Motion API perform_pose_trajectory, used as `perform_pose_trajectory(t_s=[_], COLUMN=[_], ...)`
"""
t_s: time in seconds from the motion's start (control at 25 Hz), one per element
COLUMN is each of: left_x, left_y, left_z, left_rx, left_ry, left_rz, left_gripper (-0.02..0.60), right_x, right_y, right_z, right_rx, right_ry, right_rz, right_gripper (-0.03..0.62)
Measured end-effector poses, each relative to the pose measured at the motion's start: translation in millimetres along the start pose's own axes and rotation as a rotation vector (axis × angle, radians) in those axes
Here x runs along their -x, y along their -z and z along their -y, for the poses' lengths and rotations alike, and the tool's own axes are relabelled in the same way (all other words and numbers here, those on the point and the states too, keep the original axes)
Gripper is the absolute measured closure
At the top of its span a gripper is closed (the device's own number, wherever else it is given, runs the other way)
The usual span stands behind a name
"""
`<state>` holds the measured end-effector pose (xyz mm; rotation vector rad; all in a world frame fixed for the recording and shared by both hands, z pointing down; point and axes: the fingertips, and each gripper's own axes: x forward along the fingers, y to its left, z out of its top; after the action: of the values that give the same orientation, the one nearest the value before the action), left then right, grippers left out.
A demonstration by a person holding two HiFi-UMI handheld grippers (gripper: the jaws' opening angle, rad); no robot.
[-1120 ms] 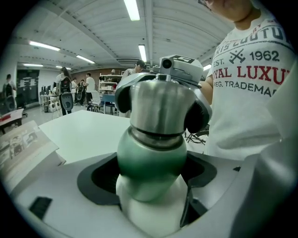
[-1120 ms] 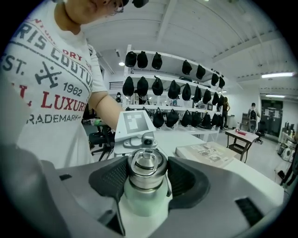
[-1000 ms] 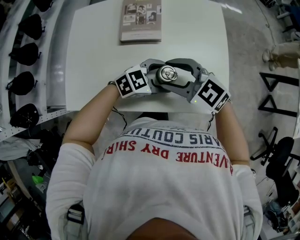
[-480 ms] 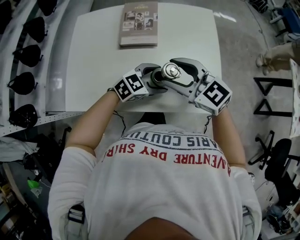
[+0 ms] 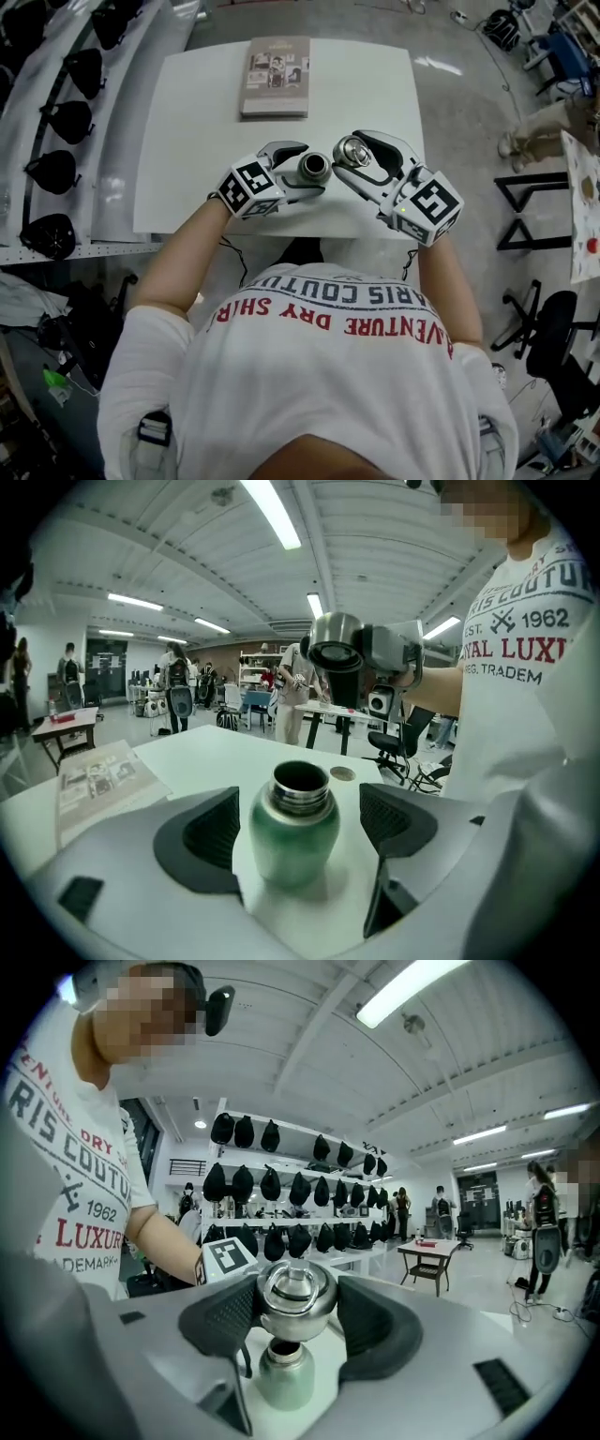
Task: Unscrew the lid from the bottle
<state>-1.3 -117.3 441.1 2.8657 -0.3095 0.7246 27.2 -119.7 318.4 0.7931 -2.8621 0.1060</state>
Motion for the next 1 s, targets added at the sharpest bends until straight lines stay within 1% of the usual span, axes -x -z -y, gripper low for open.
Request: perform_pose_trajectory(t_s=[0.08,0.24,0.32,0.4,0.44,0.48,0.52,0.56,0.6,0.68,0.76,0.88,1.0], left_x=[14,50,68,85,94,103,112,121,128,140,149,157,156], left_y=[-13,-44,-60,-83,-94,-103,-110,-115,-120,-130,-138,-146,-149], left_z=[4,16,32,46,52,58,64,71,79,99,115,132,145], left_rx=[0.014,0.101,0.152,0.180,0.186,0.191,0.197,0.203,0.208,0.217,0.210,0.161,0.121], left_ry=[-0.031,-0.139,-0.159,-0.187,-0.215,-0.251,-0.291,-0.319,-0.329,-0.311,-0.307,-0.329,-0.319], left_rz=[0.048,0.180,0.251,0.313,0.337,0.354,0.366,0.378,0.395,0.445,0.478,0.474,0.462], left_gripper=[0.190,0.193,0.193,0.198,0.217,0.286,0.423,0.495,0.497,0.523,0.534,0.540,0.545], right_x=[6,21,31,40,46,52,59,65,70,80,87,95,100], right_y=[-7,-24,-34,-49,-57,-64,-70,-74,-76,-80,-83,-86,-85], right_z=[0,-13,-26,-37,-43,-51,-60,-68,-76,-90,-99,-107,-110], right_rx=[-0.010,-0.010,-0.012,-0.005,0.000,0.008,0.017,0.025,0.028,0.024,0.020,0.026,0.014], right_ry=[0.043,0.107,0.135,0.153,0.157,0.156,0.154,0.152,0.150,0.147,0.148,0.172,0.191], right_rz=[0.002,0.034,0.060,0.092,0.105,0.114,0.119,0.121,0.124,0.129,0.135,0.155,0.165], right_gripper=[0.330,0.331,0.332,0.332,0.330,0.332,0.332,0.332,0.332,0.330,0.330,0.330,0.330])
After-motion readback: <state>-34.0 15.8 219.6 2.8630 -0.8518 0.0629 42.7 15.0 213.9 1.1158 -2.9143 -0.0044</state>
